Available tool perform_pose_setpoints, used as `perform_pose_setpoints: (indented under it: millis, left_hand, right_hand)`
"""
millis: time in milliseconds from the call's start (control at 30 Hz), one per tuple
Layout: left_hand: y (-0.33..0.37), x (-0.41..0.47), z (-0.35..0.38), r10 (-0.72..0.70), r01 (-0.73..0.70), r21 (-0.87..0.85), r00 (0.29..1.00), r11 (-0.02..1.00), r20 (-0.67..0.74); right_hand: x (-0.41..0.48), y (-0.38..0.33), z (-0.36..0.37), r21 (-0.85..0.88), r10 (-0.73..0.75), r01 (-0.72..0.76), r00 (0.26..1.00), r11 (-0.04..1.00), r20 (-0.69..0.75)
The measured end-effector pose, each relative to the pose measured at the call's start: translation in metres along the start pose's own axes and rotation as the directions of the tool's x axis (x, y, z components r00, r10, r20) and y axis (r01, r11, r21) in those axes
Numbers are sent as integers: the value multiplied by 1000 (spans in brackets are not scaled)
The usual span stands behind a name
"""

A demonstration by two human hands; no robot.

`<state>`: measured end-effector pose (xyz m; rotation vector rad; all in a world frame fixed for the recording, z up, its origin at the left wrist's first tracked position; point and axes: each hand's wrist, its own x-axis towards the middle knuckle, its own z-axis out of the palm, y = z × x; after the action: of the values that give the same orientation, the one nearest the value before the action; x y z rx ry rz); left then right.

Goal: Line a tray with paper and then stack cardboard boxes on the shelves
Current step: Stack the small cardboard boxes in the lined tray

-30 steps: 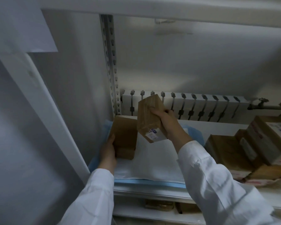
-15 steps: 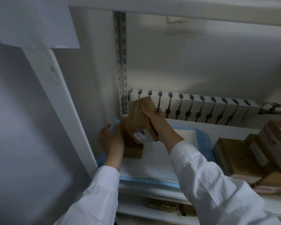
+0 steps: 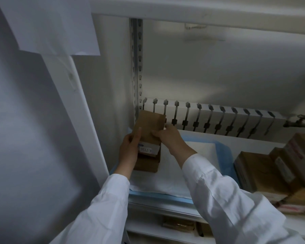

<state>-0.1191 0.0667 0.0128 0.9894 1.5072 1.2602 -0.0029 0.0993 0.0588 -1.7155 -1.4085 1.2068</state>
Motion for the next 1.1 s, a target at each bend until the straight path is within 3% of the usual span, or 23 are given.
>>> perform_pose_setpoints:
  millis: [167,500,700,833,1033,1100]
  left_hand:
    - [-7,2,0,-40,39,-43,999,998,-18]
    - [-1,-5,7,-39,40,6,997,999,-62]
    - [9,-9,18,82,-65,86,974,994,-212]
    - [18,-15,37,206,-120,281,931,952,-301]
    - [41,-56,93,404,-187,538,857,822,-320]
    - [44,-69,109,431,-238,528,858,815,-279]
  right_hand:
    - [-9,2,-2,45,50,-54,994,997,102]
    - [-16,6,-6,137,34,-51,991,989,127]
    - [-20,17,-17,142,38,-46,997,989,62]
    - [-34,22,-45,101,-7,-1,997,995,81]
    - [-54,41,-98,54,-81,78,995,996,55]
    - [-59,51,-115,51,-92,91,995,995,22]
